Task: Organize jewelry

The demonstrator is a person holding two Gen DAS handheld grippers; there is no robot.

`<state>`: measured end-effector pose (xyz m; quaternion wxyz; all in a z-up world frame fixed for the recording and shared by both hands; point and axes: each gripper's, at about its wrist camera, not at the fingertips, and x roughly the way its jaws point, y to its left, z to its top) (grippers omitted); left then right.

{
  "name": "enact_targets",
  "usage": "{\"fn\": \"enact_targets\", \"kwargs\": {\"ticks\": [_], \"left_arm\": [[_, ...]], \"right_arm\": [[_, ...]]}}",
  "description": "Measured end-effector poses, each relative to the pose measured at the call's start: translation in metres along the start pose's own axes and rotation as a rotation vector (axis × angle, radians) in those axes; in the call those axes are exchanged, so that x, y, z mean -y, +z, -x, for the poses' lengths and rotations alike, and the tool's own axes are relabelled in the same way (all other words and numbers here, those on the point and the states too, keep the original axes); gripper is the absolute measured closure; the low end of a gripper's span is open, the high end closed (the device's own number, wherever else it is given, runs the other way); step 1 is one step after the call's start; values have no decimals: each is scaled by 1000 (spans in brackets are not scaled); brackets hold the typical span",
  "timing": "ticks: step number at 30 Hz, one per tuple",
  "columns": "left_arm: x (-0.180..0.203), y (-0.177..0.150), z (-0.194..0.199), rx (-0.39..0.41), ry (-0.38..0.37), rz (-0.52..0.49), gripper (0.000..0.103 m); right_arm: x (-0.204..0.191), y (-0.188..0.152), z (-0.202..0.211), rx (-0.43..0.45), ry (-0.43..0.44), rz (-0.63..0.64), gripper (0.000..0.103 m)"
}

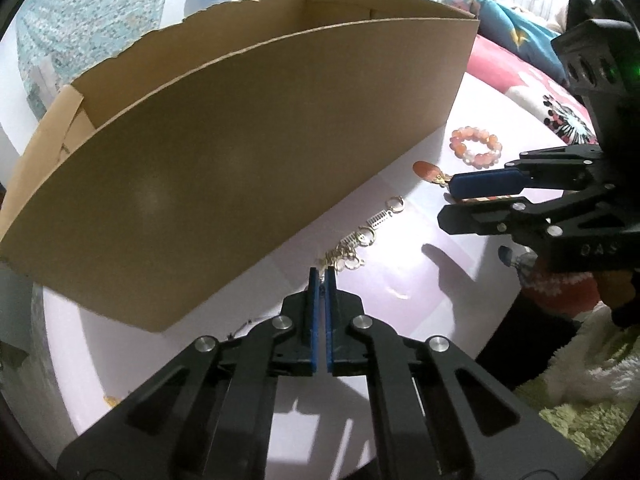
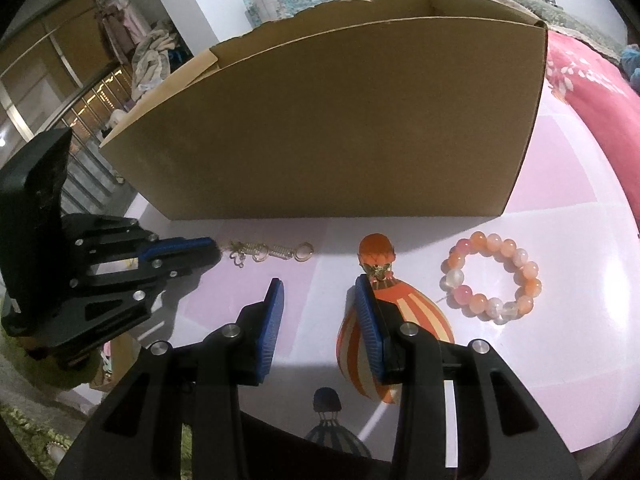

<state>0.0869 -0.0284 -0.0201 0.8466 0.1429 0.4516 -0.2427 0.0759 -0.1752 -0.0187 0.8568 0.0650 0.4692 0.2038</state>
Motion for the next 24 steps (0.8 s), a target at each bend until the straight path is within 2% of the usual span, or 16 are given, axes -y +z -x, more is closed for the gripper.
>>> {"fn": "enact_targets", "kwargs": {"ticks": [8, 12, 22, 24], "left_arm": [[-6, -8, 20, 21, 13, 68, 103], [-8, -13, 15, 5, 18, 91, 103], [-23, -17, 21, 24, -51, 180, 102], [-26, -20, 23, 26, -60, 193, 95]], "right_arm": [[1, -1, 2, -1, 2, -3, 66], [0, -3, 2, -1, 0, -10, 66], [0, -4, 7, 0, -19, -23, 66], [-1, -4, 6, -3, -18, -23, 66]]}}
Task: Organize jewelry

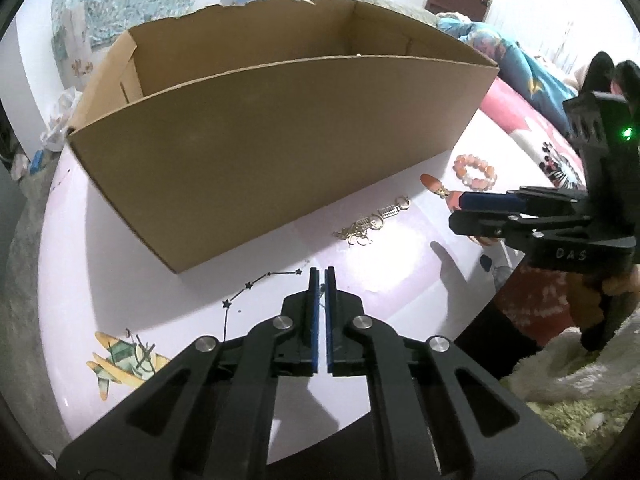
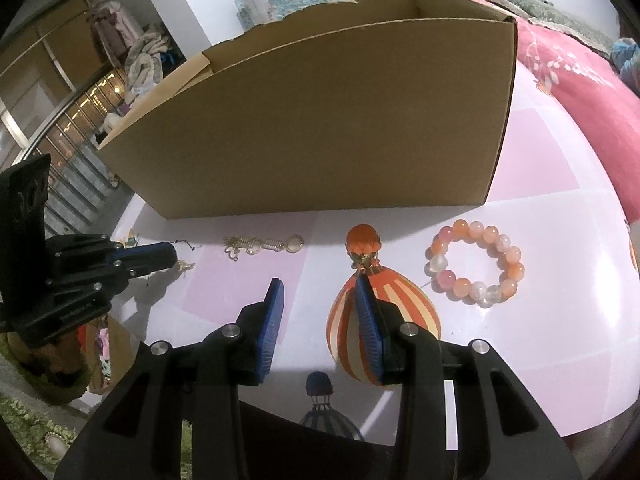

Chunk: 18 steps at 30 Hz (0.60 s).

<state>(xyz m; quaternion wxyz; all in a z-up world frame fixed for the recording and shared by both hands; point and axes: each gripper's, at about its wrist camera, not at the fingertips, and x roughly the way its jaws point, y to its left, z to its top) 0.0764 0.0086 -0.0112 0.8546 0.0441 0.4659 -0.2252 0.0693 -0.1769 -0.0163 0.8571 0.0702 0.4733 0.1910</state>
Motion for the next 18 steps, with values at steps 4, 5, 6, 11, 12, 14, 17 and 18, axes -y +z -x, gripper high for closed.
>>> {"fn": "enact_targets", "kwargs": {"ticks": [4, 5, 6, 11, 12, 14, 17, 18], "left_arm": [[0, -2, 2, -4, -6, 1, 85], [1, -3, 3, -5, -6, -1, 82], [2, -3, 3, -4, -9, -2, 80], [5, -4, 0, -13, 10, -13, 80], [6, -4, -2, -18, 18, -17, 80], [9, -5, -8, -42, 40, -35, 80], [15, -7, -15, -63, 72, -80, 82], [19, -6, -17, -66, 86, -98, 82]], "right_arm": [[-2, 0, -2, -4, 7, 4, 66], [-3, 0, -3, -4, 8, 5, 66], [-3, 1, -4, -4, 9, 5, 66], [-4, 1, -5, -2, 10, 3, 66], [-4, 1, -5, -2, 11, 3, 66], [-4, 1, -5, -1, 11, 3, 66], [-4, 1, -5, 3, 11, 3, 66], [-4, 1, -4, 3, 11, 1, 66]]}}
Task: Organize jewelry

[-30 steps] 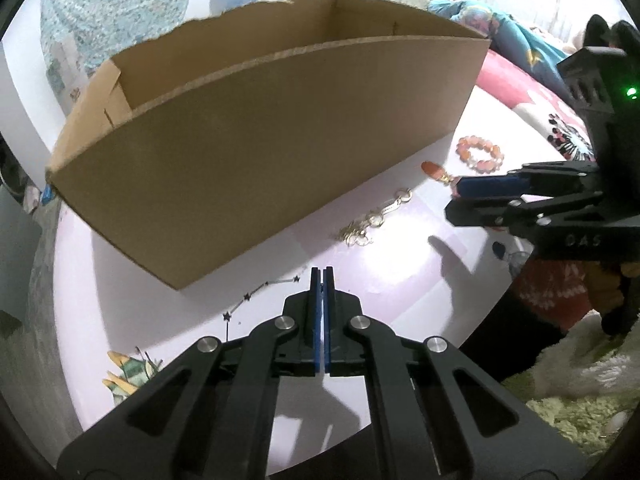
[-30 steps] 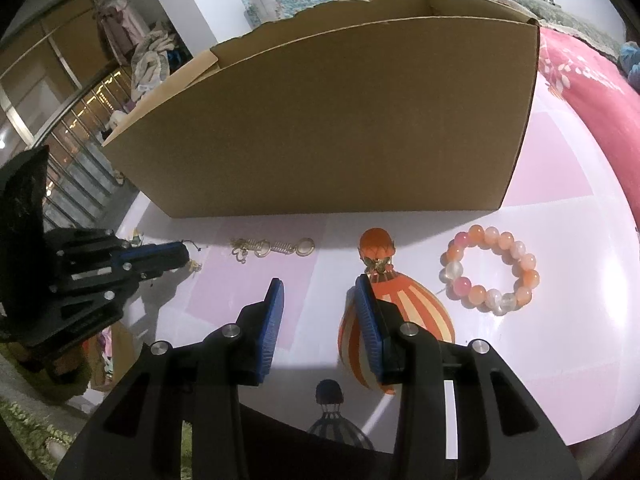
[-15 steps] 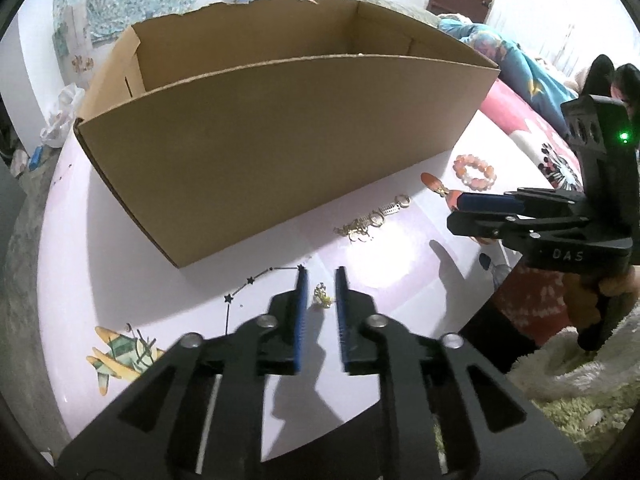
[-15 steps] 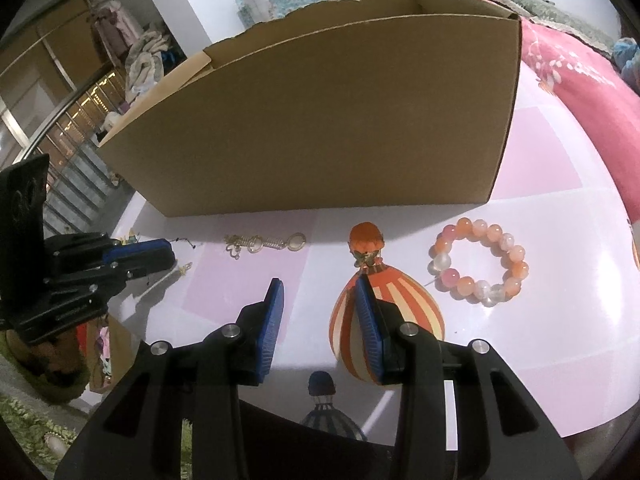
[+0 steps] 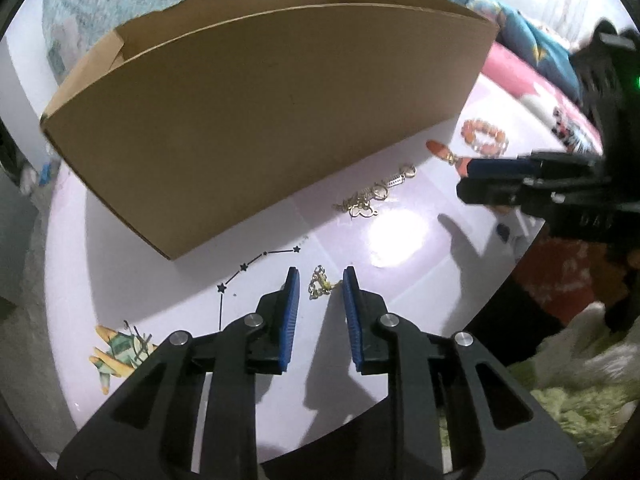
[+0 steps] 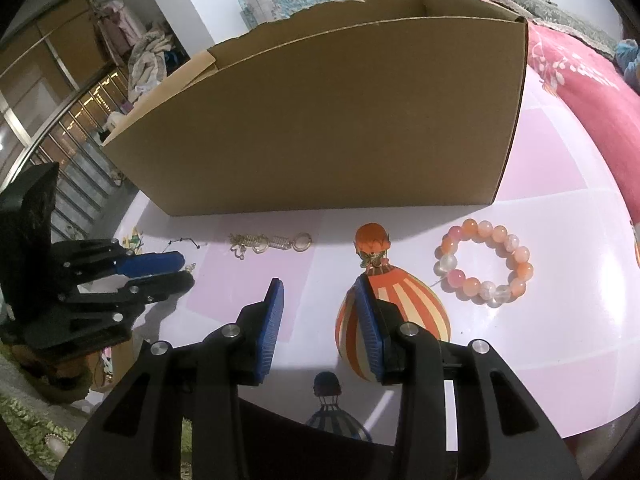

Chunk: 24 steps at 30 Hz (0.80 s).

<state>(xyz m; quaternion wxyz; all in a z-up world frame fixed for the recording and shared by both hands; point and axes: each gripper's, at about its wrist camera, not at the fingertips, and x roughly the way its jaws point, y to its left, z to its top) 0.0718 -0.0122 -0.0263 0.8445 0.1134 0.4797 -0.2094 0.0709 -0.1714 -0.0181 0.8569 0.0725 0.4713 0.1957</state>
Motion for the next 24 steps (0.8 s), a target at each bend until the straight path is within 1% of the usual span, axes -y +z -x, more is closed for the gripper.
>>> {"fn": "enact_targets", "kwargs": {"ticks": [1, 2, 3, 5, 12, 20, 24], "left_arm": [[2, 0, -1, -2, 8, -10, 83], [3, 1, -2, -1, 12, -16, 86], [4, 1, -2, 0, 14, -15, 92], [5, 2, -5, 0, 27, -13, 99], [12, 3, -5, 9, 41, -23, 100], [10, 2, -4, 13, 33, -13, 100], [8, 2, -3, 14, 32, -10, 100]], "right_arm": [[0, 0, 0, 1, 1, -2, 66], [0, 0, 0, 1, 1, -2, 66], [2, 0, 1, 2, 1, -2, 66], [1, 0, 1, 2, 1, -2, 66], [3, 2, 3, 9, -26, 3, 66], [2, 11, -1, 25, -107, 73, 66], [5, 15, -8, 14, -138, 83, 66]]}}
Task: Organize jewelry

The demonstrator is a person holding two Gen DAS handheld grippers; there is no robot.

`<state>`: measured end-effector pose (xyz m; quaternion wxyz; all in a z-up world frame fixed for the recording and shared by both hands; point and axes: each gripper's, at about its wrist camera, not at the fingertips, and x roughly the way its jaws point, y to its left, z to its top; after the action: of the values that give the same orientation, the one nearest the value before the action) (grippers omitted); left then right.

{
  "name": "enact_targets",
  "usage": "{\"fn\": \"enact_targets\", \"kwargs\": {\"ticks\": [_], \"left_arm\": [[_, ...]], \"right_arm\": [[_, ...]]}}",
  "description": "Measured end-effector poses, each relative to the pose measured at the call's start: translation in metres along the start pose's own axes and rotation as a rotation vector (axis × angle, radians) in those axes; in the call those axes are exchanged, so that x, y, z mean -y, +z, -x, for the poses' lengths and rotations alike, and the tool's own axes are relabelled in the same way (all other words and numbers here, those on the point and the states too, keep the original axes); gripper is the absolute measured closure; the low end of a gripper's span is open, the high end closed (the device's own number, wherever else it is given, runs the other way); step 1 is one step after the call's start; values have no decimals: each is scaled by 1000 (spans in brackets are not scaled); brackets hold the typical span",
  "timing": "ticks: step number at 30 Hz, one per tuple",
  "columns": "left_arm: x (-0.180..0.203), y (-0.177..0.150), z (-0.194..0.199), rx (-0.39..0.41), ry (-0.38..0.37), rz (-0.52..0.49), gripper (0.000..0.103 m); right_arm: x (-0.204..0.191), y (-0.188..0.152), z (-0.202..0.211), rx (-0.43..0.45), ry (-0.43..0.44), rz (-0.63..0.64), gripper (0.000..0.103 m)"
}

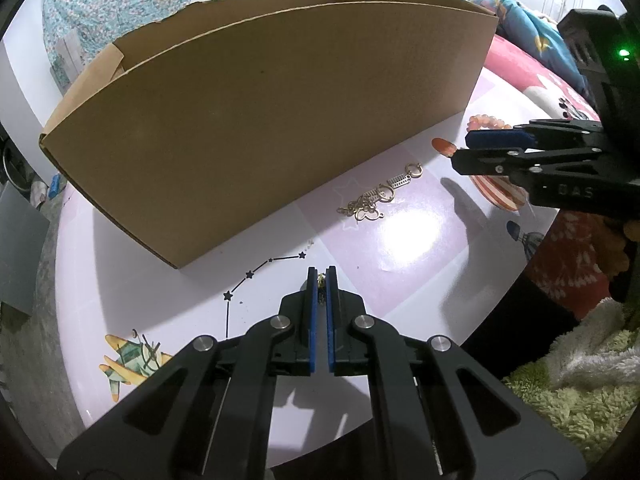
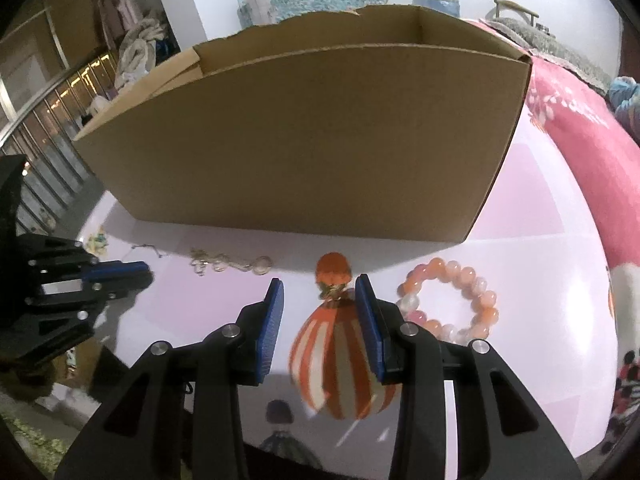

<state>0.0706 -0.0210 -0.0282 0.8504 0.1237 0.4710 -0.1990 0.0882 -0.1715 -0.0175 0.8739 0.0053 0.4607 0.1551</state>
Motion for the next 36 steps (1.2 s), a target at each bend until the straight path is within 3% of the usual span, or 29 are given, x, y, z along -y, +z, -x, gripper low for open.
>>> {"fn": "enact_targets", "kwargs": {"ticks": [5, 10, 18, 36], "left_arm": [[-1, 0, 0, -1, -2, 4, 100], [-2, 0, 1, -1, -1, 3, 100], [-2, 0, 1, -1, 0, 3, 100], [-4, 0, 4, 11, 1, 4, 100]], "right_arm": [[-6, 1, -3, 10, -43, 32, 67], [-11, 1, -5, 9, -95, 54, 78], [-16, 1, -5, 0, -93, 50, 91], [-7, -4, 7, 25, -60, 37, 94]]}}
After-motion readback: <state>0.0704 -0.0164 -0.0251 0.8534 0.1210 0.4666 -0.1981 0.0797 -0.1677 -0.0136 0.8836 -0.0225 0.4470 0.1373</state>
